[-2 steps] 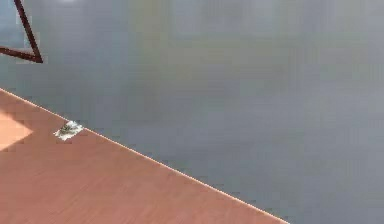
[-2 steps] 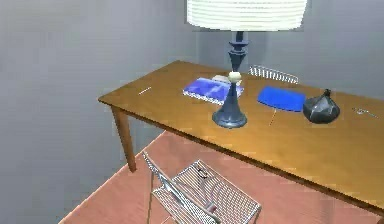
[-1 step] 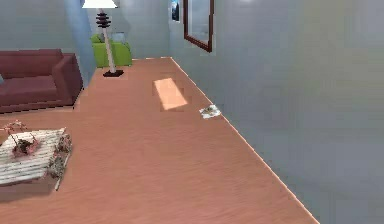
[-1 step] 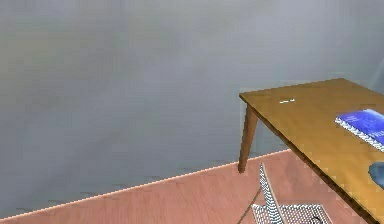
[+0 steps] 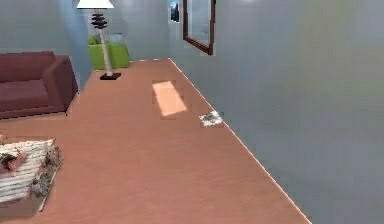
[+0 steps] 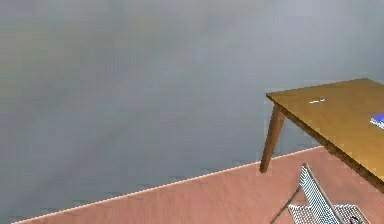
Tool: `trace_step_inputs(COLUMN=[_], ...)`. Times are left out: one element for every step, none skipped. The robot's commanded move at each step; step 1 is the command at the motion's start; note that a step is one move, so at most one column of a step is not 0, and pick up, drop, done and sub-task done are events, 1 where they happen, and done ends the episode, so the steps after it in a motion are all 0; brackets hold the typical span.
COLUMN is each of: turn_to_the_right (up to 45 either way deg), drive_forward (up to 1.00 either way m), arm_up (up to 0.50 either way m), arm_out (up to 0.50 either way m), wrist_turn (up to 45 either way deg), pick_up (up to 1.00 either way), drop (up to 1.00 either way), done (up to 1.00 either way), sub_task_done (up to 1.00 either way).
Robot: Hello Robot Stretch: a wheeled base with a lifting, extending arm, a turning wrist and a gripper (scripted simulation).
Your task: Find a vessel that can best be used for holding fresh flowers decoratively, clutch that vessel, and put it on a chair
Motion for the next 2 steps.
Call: trace_step_inputs(turn_to_the_right=[-45.0, -45.0], drive_forward=[0.0, 0.0], arm_up=[0.0, 0.0], arm_out=[0.0, 0.0], wrist_turn=[0.0, 0.0], pick_up=[0.0, 0.0], drop=[0.0, 0.0], done=[0.0, 0.0], sub_task_done=[0.0, 0.0])
